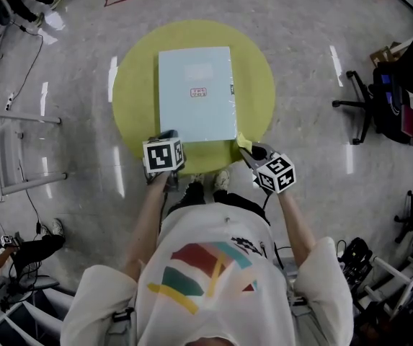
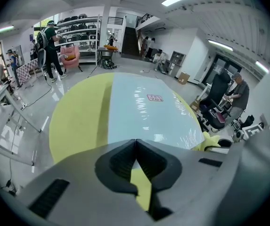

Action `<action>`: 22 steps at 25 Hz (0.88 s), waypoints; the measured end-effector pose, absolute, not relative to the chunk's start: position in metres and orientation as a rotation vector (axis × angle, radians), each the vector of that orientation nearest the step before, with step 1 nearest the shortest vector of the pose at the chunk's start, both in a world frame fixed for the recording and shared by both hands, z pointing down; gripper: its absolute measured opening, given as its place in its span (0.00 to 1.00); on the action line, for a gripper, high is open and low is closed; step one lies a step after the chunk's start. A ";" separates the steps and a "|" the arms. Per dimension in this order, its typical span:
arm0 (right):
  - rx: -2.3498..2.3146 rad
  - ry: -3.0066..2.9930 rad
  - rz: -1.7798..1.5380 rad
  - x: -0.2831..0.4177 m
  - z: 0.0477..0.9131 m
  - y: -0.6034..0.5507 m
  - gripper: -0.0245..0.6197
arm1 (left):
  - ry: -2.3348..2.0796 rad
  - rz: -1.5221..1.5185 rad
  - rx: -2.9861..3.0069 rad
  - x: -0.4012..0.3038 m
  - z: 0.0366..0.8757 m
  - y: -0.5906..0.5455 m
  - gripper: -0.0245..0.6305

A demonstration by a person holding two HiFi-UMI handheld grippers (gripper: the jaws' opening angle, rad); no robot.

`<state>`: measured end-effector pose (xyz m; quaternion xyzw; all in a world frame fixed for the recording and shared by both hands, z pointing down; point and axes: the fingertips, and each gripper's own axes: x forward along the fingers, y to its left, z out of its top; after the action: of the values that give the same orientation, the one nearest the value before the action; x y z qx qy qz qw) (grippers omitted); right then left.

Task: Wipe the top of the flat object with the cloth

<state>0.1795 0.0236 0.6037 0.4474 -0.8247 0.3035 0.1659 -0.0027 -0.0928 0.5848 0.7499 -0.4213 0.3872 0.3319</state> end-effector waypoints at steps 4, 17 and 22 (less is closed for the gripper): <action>1.299 -2.334 0.866 0.182 0.603 0.022 0.08 | -1.100 0.996 1.957 -0.002 0.584 -0.094 0.06; 1.698 -2.323 0.339 0.217 0.434 -0.100 0.08 | -1.209 0.567 2.342 0.059 0.435 -0.161 0.06; 1.902 -2.344 0.076 0.190 0.329 -0.109 0.08 | -1.281 0.151 2.548 0.065 0.321 -0.152 0.06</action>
<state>0.1902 -0.1091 0.3291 0.6288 -0.7748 0.0252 0.0612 0.0653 -0.1522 0.3210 0.8830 -0.4441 0.0524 0.1423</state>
